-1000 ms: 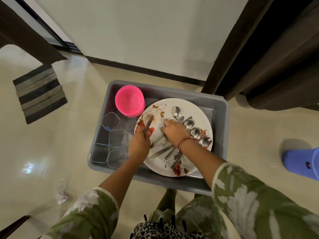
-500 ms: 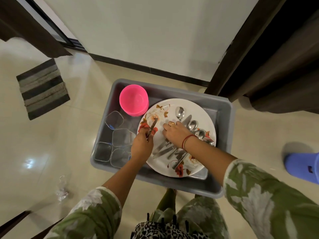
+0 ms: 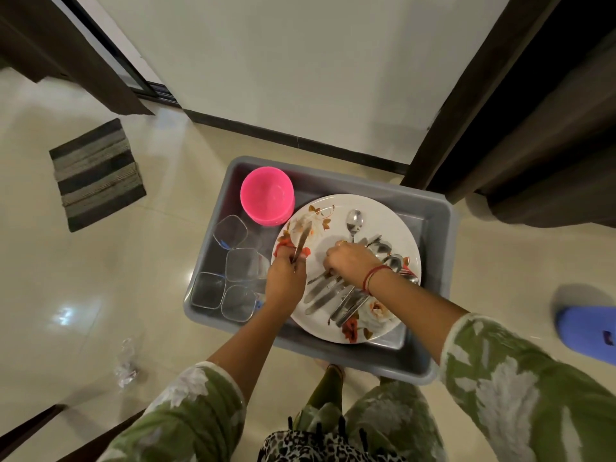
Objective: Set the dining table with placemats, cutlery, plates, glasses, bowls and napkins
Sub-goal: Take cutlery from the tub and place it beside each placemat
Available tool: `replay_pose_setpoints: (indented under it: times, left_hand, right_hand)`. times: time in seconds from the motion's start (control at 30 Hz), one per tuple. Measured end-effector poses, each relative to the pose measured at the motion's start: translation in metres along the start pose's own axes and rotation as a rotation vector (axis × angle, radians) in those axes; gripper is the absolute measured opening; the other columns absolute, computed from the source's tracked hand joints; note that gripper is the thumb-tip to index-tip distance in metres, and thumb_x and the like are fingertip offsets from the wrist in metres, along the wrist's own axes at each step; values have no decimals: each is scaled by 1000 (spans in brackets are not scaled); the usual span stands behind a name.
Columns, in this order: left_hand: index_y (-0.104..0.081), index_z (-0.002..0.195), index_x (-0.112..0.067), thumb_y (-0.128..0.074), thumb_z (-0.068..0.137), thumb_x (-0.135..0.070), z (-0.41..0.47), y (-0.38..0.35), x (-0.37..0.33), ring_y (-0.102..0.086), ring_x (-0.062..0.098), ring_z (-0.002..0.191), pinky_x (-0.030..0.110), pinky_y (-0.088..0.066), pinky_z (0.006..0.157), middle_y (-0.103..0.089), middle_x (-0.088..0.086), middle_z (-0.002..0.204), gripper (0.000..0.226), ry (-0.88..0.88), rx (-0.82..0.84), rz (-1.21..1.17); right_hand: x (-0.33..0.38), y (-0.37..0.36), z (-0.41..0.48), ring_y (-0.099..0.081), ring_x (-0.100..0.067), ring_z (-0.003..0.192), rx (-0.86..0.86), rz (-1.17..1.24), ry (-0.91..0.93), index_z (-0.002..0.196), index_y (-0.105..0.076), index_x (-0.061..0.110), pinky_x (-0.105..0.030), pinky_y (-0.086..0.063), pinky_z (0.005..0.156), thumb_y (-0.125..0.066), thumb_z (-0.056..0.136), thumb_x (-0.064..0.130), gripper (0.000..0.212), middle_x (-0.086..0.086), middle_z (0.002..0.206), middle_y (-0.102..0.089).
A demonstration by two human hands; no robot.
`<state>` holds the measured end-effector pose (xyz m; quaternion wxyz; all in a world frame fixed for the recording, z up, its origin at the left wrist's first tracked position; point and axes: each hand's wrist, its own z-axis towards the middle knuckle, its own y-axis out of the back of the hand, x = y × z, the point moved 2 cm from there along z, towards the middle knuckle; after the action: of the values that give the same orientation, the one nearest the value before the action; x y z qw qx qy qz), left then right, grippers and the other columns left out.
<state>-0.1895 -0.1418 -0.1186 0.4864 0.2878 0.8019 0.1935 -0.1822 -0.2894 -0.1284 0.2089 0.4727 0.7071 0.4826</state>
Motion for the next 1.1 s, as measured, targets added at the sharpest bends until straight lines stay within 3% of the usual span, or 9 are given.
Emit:
replay_pose_setpoints:
  times: [0.13, 0.23, 0.4, 0.53, 0.6, 0.7, 0.77, 0.97, 1.1]
  left_hand:
    - [-48, 99, -12, -51, 97, -35, -4, 7, -12, -66, 2, 74, 21, -52, 66, -61, -8, 79, 23, 40, -123, -294]
    - [-52, 97, -18, -60, 82, -61, -3, 7, -19, -70, 13, 81, 38, -57, 78, -66, 4, 85, 46, -4, -77, -463]
    - [-48, 100, -14, -69, 79, -52, 2, 4, -39, -62, 18, 77, 35, -51, 73, -63, 0, 85, 48, -157, 62, -132]
    - [-50, 111, -8, -52, 97, -25, 0, -8, -33, -60, 25, 80, 38, -48, 72, -65, 11, 89, 22, -211, 191, 108]
    - [-54, 114, -4, -46, 100, -22, 0, -7, -26, -61, 30, 90, 36, -46, 74, -63, 11, 92, 25, -190, 208, 207]
    - [-52, 122, -7, -39, 102, -29, 6, 0, -12, -60, 35, 101, 37, -46, 81, -60, 12, 106, 31, -105, 198, 295]
    - [-45, 135, -13, -38, 103, -30, 11, 3, -3, -59, 36, 107, 41, -50, 91, -58, 13, 122, 37, -58, 234, 324]
    - [-46, 134, -11, -43, 99, -22, 14, -4, 8, -61, 28, 95, 34, -50, 81, -64, 12, 110, 37, -30, 225, 368]
    - [-59, 115, -14, -63, 88, -26, 3, -13, 9, -57, 17, 75, 30, -50, 69, -60, 0, 83, 30, -37, 193, 299]
  right_hand:
    - [-11, 25, -21, -57, -24, 92, -451, 504, -281, 99, -72, 16, -33, -46, 79, -55, 94, 21, 19, -3, 94, -70]
    - [-18, 42, -33, -62, -25, 79, -761, 1127, -582, 83, -71, 13, -35, -53, 77, -64, 89, 22, 13, -7, 80, -69]
    - [-7, 42, -30, -58, -13, 58, -548, 1766, -615, 76, -64, 0, -31, -55, 72, -61, 91, 10, 18, 1, 58, -62]
    - [0, 26, -31, -68, -10, 61, -462, 2037, -685, 86, -63, 5, -24, -59, 68, -48, 98, 6, 19, -8, 74, -67]
    - [-5, 9, -39, -66, -13, 66, -511, 1567, -657, 84, -66, 4, -28, -58, 72, -48, 98, 11, 23, -8, 77, -67]
    - [2, -21, -46, -63, -18, 87, -199, 584, -297, 92, -71, 11, -32, -54, 82, -53, 94, 17, 19, -5, 98, -66]
    - [8, -38, -45, -60, -22, 103, -113, 297, -112, 104, -71, 15, -33, -52, 89, -58, 91, 12, 19, -4, 115, -63]
    - [12, -40, -43, -60, -22, 100, -64, 114, -32, 110, -65, 13, -32, -51, 88, -53, 92, 6, 23, -7, 111, -62]
    - [9, -45, -50, -67, -21, 75, -76, 117, -85, 100, -67, 15, -31, -56, 64, -70, 77, 4, 25, -4, 89, -66]
